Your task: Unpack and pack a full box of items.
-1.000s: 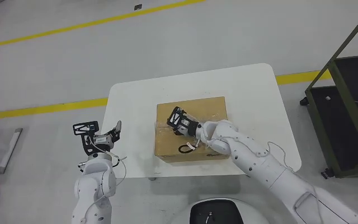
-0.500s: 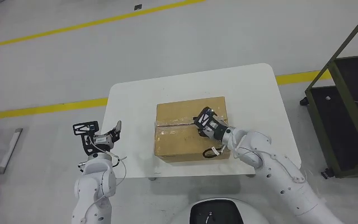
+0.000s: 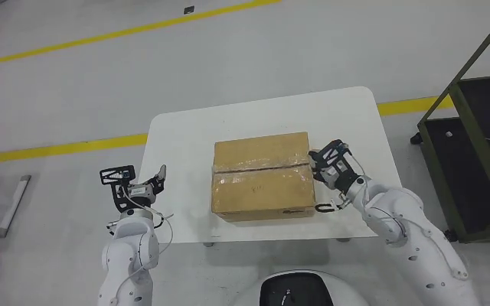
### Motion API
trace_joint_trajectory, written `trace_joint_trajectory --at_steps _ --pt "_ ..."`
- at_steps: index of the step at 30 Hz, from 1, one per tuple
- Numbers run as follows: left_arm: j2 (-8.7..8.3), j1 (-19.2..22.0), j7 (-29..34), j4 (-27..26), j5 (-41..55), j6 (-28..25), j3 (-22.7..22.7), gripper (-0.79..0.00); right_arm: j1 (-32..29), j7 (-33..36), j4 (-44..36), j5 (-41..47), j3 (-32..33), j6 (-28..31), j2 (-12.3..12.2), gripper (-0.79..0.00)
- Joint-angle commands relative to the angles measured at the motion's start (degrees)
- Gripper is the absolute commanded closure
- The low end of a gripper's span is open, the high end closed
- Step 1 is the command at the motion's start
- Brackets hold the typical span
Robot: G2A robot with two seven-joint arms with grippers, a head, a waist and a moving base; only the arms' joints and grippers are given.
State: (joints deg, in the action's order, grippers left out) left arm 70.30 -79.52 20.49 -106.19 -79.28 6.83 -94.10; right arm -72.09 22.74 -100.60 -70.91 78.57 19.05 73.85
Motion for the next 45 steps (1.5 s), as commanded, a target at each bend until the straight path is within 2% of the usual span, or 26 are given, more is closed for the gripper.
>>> trace_joint_trajectory --at_steps 1,8,13,17,18,19,20,22,26,29,31,45 --pt "0.00 0.00 0.00 0.00 0.00 0.00 0.00 -0.785 -1.58 -1.12 -2.54 -0.08 1.89 -1.18 -0.21 0.000" --pt "-0.08 -2.16 1.53 -5.37 5.67 -8.40 0.92 -0.785 -8.83 -7.92 -13.12 -2.42 5.94 -6.83 -0.57 0.000" --pt "-0.31 -4.41 0.36 -8.07 7.53 -14.02 0.86 -0.785 -13.02 -9.17 -18.03 -2.99 7.64 -4.64 -0.98 0.000" --pt "-0.42 -5.67 -1.07 -9.00 7.52 -15.49 0.50 -0.785 -15.20 -9.38 -18.73 -0.95 8.66 -1.39 -1.27 -0.009" --pt "-0.42 -5.67 -1.07 -9.00 7.52 -15.49 0.50 -0.785 -15.29 -9.00 -18.41 -0.43 8.65 -0.96 -1.29 -0.480" --pt "-0.42 -5.67 -1.07 -9.00 7.52 -15.49 0.50 -0.785 -15.29 -9.00 -18.41 -0.43 8.65 -0.96 -1.29 -0.480" --pt "-0.42 -5.70 -1.11 -9.02 7.54 -15.53 0.49 -0.784 -15.32 -9.12 -18.52 -0.42 8.69 -1.02 -1.29 -0.007" --pt "-0.42 -5.68 -1.10 -9.01 7.51 -15.51 0.49 -0.785 -15.31 -8.96 -18.38 -0.32 8.66 -0.85 -1.30 -0.049" --pt "-0.42 -5.67 -1.07 -9.00 7.51 -15.49 0.50 -0.785 -15.29 -8.99 -18.41 -0.44 8.65 -0.96 -1.29 -0.330" --pt "-0.42 -5.67 -1.07 -9.00 7.52 -15.49 0.50 -0.784 -15.29 -9.00 -18.41 -0.44 8.65 -0.96 -1.29 -0.453" --pt "-0.42 -5.67 -1.07 -9.00 7.52 -15.49 0.50 -0.785 -15.29 -9.00 -18.41 -0.44 8.65 -0.96 -1.29 -0.474" --pt "-0.42 -5.67 -1.07 -9.00 7.52 -15.49 0.50 -0.785 -15.29 -9.00 -18.41 -0.43 8.65 -0.96 -1.29 -0.474"
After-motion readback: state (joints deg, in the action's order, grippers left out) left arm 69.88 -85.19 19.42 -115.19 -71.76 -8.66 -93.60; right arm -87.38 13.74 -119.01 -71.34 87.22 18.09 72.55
